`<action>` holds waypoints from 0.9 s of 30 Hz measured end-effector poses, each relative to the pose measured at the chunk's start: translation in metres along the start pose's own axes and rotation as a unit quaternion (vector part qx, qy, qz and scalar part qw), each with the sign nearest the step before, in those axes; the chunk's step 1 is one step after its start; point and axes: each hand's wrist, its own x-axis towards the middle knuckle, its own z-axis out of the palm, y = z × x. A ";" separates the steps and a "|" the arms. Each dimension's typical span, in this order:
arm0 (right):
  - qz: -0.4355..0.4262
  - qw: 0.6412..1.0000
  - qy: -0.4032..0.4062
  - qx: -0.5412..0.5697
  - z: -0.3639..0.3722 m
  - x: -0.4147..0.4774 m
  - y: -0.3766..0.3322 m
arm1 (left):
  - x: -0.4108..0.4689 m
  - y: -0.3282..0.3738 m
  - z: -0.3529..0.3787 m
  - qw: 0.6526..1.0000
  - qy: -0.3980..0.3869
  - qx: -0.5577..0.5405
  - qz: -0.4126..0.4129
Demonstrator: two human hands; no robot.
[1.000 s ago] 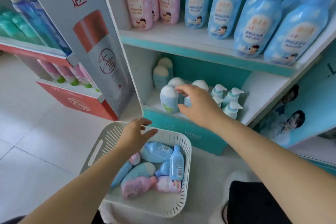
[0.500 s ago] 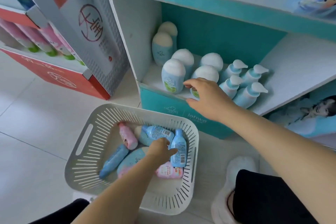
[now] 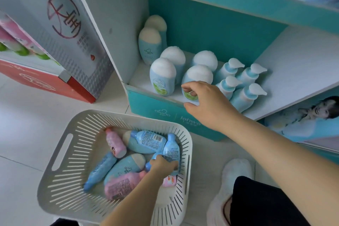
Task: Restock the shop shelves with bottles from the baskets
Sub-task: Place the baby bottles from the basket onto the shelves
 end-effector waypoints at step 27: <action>0.012 1.000 -0.023 0.002 0.007 0.005 -0.009 | -0.027 0.002 -0.053 0.969 -0.138 -0.157 0.132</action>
